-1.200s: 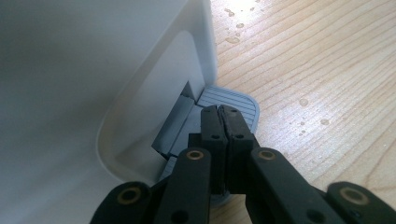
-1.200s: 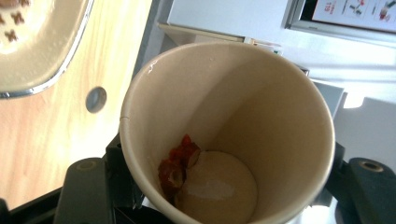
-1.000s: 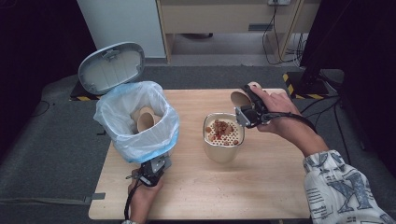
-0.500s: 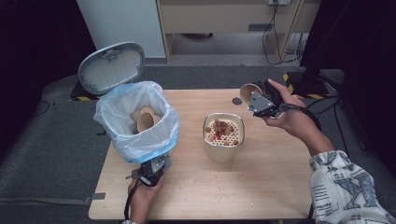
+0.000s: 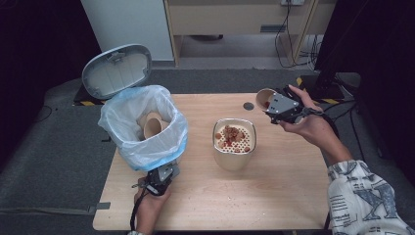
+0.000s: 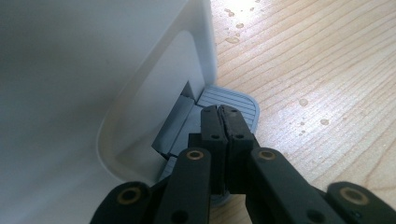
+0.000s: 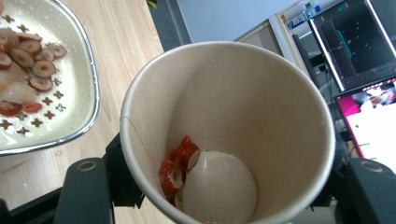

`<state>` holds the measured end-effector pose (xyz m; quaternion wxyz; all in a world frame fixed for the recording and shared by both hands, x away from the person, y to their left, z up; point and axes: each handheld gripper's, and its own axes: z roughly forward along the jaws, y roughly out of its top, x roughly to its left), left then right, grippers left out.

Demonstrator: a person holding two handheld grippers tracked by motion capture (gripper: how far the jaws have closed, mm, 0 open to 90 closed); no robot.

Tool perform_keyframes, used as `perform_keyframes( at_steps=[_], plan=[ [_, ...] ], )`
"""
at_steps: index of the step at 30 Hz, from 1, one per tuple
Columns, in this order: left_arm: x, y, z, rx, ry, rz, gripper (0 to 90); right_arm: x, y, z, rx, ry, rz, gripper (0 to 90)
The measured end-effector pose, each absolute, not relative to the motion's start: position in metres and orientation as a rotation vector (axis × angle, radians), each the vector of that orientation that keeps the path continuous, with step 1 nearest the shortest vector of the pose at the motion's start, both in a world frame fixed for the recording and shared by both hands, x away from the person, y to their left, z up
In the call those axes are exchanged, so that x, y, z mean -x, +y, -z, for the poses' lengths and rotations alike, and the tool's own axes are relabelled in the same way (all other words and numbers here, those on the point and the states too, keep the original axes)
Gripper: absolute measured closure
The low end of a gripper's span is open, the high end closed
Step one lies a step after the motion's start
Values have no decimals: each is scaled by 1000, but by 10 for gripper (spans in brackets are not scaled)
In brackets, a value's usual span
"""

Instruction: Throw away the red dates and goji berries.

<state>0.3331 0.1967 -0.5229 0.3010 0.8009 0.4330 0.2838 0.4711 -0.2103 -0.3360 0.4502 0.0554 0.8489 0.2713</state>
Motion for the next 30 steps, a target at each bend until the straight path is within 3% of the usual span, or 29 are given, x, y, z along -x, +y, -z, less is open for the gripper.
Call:
perform_keyframes(
  at_steps=[30],
  plan=[
    [-333, 197, 523, -2126, 1148, -751, 879, -477, -234, 334, -467, 2164, -930, 315]
  ],
)
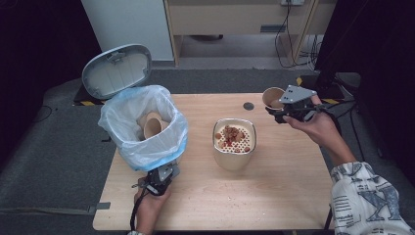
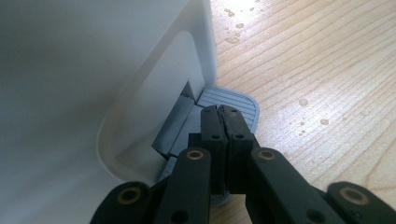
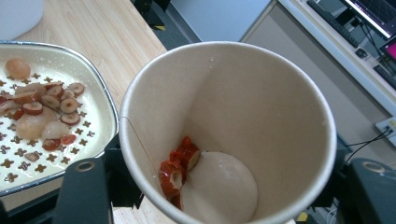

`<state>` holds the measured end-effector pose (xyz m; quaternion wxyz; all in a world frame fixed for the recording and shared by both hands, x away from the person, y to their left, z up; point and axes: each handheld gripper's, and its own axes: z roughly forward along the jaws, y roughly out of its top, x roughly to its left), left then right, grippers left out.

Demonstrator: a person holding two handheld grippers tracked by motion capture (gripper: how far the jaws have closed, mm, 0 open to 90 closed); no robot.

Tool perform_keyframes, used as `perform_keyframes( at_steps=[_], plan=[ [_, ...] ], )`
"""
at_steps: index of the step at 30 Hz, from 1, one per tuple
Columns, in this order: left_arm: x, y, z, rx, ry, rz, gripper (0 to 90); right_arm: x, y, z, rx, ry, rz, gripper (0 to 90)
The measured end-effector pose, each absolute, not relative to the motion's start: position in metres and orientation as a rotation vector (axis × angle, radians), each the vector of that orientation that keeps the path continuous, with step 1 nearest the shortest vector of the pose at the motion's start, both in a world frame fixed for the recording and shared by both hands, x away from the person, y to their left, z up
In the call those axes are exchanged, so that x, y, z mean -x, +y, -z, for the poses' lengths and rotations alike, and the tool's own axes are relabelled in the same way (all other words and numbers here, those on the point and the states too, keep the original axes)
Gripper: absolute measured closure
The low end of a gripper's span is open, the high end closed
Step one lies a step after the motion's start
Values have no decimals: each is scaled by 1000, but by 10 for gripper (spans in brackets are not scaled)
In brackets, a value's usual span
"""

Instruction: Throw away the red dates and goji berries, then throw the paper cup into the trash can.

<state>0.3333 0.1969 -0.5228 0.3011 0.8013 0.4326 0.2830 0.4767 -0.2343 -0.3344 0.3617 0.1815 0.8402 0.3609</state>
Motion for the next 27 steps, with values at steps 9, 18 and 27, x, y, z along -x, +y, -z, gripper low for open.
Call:
perform_keyframes(
  at_steps=[9, 18, 27],
  plan=[
    [-333, 197, 523, -2127, 1147, -751, 879, -479, -244, 336, -556, 2190, -1019, 315],
    [-333, 197, 523, -2126, 1147, -752, 879, -482, -254, 338, -643, 2221, -1102, 315],
    [-333, 197, 523, -2127, 1147, -752, 879, -490, -266, 334, -762, 2259, -1268, 314]
  ],
)
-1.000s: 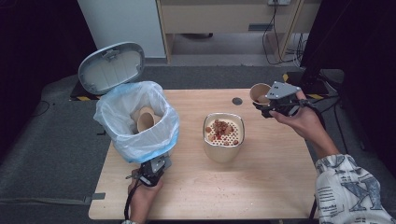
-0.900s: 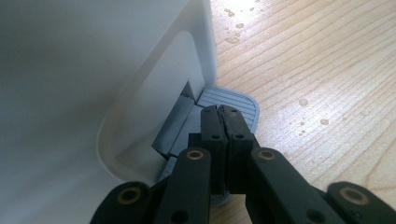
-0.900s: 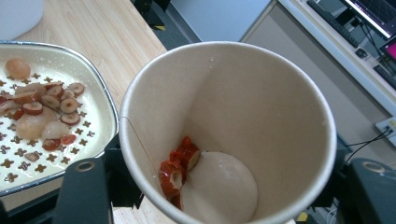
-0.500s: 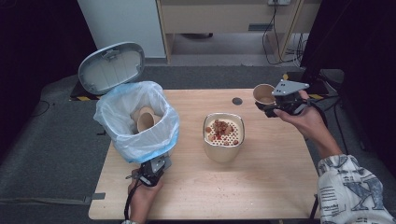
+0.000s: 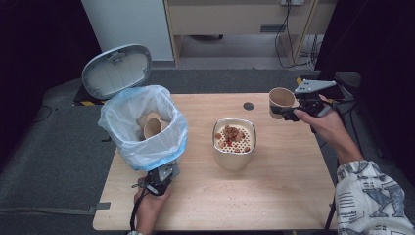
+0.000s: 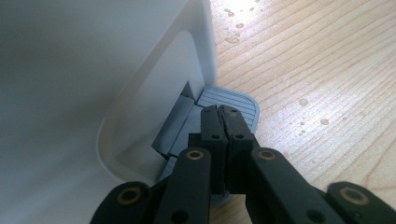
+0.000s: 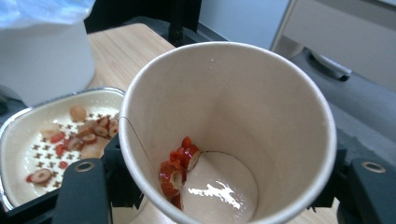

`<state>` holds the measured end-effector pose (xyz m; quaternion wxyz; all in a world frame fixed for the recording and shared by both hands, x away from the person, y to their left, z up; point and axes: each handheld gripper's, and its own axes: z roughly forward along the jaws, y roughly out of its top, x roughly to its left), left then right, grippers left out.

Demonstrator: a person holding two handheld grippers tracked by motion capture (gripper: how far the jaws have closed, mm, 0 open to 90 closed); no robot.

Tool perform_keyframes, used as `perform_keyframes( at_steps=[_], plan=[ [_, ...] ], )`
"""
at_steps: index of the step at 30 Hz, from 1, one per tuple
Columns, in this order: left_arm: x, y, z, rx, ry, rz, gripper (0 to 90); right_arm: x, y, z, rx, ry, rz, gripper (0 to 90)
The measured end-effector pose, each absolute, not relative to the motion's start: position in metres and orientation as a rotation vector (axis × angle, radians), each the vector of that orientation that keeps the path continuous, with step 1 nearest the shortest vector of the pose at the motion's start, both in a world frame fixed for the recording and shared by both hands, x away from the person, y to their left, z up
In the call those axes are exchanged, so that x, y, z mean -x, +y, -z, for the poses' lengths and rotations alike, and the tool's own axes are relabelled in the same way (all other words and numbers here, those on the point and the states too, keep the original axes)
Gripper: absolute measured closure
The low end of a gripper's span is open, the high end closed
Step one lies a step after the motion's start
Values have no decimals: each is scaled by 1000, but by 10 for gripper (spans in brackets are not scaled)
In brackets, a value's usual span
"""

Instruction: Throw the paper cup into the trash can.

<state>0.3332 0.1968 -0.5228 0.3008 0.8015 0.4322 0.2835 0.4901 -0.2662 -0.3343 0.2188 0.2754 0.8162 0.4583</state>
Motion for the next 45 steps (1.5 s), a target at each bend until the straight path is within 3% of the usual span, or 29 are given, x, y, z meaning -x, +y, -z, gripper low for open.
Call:
perform_keyframes(
  at_steps=[45],
  plan=[
    [-333, 196, 523, -2120, 1150, -751, 879, -498, -192, 283, -726, 2320, -1380, 312]
  ],
)
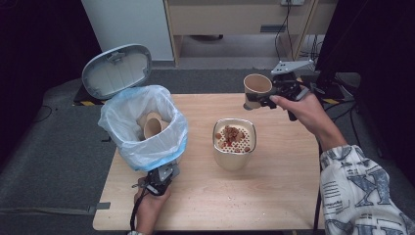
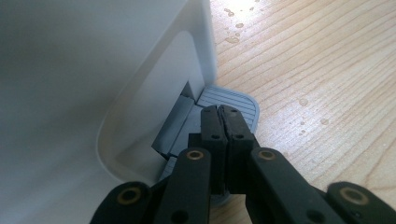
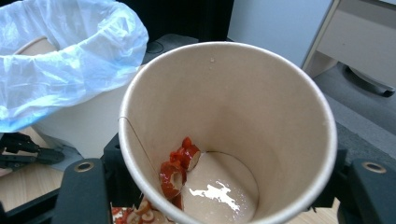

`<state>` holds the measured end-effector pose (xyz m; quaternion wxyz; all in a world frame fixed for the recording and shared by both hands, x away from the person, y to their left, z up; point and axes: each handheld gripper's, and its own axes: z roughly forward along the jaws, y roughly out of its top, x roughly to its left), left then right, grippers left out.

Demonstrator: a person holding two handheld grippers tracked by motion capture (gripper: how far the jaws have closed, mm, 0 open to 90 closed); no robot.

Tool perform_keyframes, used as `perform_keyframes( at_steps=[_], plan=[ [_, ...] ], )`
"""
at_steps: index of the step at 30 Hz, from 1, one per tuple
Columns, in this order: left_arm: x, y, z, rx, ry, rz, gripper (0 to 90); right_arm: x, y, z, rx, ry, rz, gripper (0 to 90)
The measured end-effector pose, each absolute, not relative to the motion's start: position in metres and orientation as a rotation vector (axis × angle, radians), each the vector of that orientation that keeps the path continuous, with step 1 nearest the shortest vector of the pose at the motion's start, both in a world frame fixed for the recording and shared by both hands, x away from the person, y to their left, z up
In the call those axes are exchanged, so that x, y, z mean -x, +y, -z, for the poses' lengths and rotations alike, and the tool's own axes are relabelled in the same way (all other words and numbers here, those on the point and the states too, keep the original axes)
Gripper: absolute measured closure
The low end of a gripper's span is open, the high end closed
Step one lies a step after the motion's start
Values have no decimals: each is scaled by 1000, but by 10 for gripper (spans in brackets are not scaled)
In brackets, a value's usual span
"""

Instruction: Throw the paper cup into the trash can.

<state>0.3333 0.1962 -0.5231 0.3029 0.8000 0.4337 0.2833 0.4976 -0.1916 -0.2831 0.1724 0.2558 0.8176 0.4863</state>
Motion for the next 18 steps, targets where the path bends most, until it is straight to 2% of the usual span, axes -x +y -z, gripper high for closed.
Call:
perform_keyframes(
  at_steps=[18],
  plan=[
    [-333, 196, 523, -2118, 1155, -749, 879, -500, -154, 274, -685, 2359, -1410, 313]
  ],
)
